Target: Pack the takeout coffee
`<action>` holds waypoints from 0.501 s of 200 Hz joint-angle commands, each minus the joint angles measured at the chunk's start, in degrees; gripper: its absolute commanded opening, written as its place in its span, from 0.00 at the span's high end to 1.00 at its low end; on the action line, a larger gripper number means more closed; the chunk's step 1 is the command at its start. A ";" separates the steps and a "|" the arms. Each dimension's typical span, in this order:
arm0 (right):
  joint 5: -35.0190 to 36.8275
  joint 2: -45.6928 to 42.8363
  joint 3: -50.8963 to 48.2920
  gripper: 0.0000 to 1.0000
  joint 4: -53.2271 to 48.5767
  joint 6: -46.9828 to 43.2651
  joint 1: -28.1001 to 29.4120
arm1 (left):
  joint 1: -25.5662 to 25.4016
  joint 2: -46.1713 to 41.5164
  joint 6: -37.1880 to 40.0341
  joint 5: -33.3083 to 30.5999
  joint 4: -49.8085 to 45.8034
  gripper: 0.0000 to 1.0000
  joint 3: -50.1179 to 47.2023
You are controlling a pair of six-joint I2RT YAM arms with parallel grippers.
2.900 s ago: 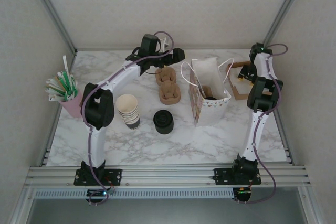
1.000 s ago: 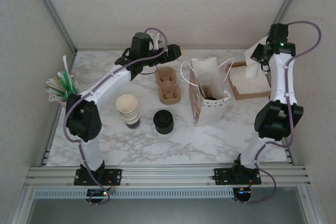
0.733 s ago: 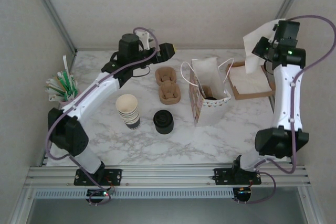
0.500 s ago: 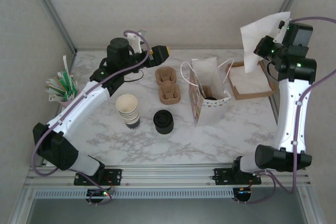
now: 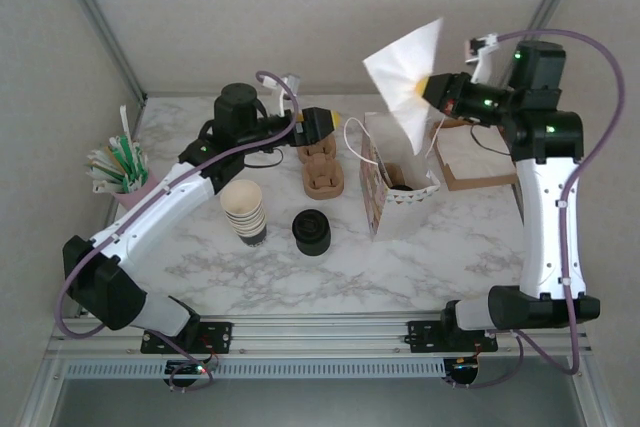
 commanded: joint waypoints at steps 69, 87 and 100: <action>7.22 4.57 0.22 1.00 -14.41 -9.15 4.20 | -1.64 5.32 -1.73 4.30 4.15 0.61 -0.18; 9.57 4.87 -0.86 1.00 -14.81 -9.73 4.37 | -2.00 5.78 -2.10 4.41 4.36 0.70 -0.31; 11.30 4.93 -1.57 1.00 -14.87 -10.11 4.58 | -2.18 5.89 -2.01 4.31 4.38 0.79 -0.41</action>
